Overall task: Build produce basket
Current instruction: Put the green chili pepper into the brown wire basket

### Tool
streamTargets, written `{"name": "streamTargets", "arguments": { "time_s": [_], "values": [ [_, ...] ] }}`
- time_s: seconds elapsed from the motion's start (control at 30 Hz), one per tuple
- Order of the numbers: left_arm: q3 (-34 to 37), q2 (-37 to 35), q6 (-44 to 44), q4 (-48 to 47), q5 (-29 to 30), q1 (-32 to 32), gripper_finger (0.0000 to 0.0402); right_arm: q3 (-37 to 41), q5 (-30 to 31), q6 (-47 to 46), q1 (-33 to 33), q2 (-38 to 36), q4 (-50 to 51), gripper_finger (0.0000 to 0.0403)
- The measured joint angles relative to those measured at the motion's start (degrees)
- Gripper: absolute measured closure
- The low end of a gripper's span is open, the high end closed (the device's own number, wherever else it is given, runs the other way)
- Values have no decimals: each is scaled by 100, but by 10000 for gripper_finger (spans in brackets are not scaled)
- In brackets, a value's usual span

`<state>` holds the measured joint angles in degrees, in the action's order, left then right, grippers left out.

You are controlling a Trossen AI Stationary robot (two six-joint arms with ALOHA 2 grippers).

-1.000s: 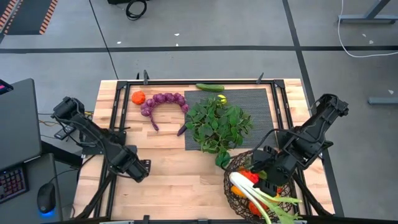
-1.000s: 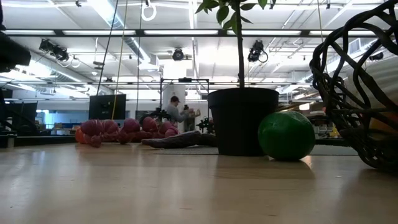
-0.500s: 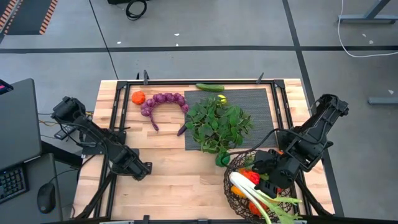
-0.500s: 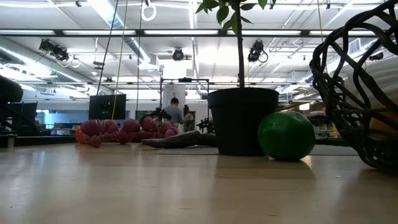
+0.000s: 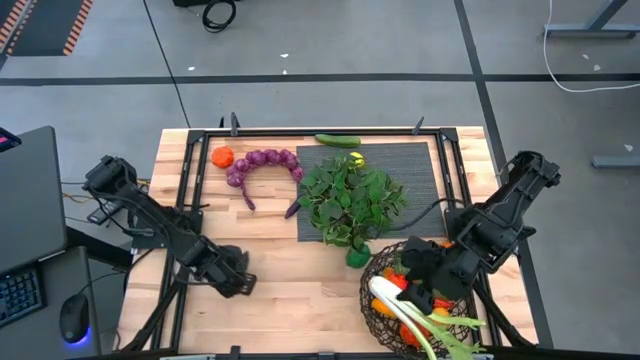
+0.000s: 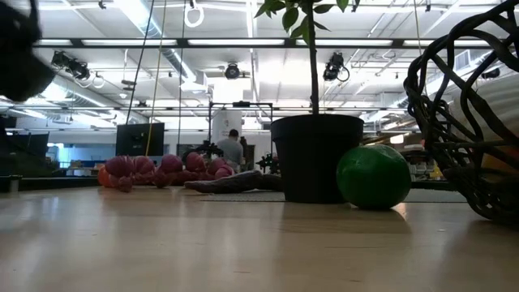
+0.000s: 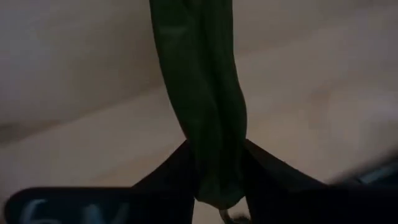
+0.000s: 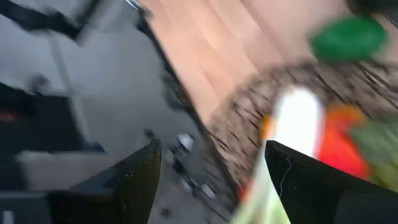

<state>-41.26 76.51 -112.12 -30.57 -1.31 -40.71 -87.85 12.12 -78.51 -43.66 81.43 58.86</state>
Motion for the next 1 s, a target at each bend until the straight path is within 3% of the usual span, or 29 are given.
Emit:
{"name": "streamTargets", "arguments": {
  "time_s": [0.17,0.53,0.63,0.77,1.0],
  "values": [
    [-867,0,881,-6,725,-2,289,0,476,405,65,0,-1039,119],
    [-3003,0,3882,191,1993,43,291,0,579,1353,68,2,-2938,120],
    [-3307,0,4351,351,2478,44,289,-2,1107,1982,161,2,-3625,121],
    [-3484,0,5023,957,2702,44,288,-2,1796,2832,333,4,-4285,121],
    [-3492,0,5812,2090,2708,42,286,-2,1895,3276,628,7,-4874,121]
  ]
}}
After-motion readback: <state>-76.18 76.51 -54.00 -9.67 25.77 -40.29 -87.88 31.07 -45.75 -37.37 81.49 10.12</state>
